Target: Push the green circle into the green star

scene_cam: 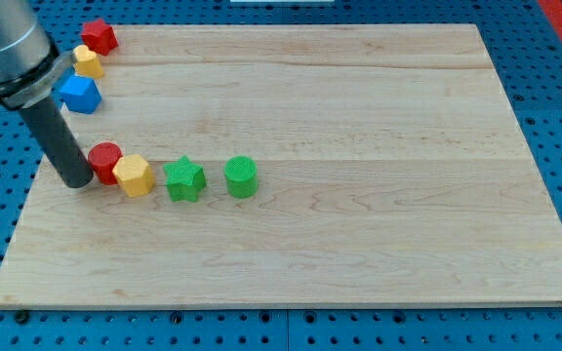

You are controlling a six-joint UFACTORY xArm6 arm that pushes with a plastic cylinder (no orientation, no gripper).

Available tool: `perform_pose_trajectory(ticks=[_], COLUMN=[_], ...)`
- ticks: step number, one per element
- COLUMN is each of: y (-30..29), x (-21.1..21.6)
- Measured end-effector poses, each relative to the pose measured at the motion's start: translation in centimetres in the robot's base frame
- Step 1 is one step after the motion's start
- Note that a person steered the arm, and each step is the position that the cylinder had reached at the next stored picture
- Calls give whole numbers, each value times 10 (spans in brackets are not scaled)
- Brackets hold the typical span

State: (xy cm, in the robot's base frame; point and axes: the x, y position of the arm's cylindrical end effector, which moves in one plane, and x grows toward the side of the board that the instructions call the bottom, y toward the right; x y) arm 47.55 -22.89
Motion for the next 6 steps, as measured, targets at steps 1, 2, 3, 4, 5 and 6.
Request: perform_pose_trajectory(ticks=[1,2,3,4,5,6], y=[-2,54,185,280,285,224], x=[24,28,28,21,2,-6])
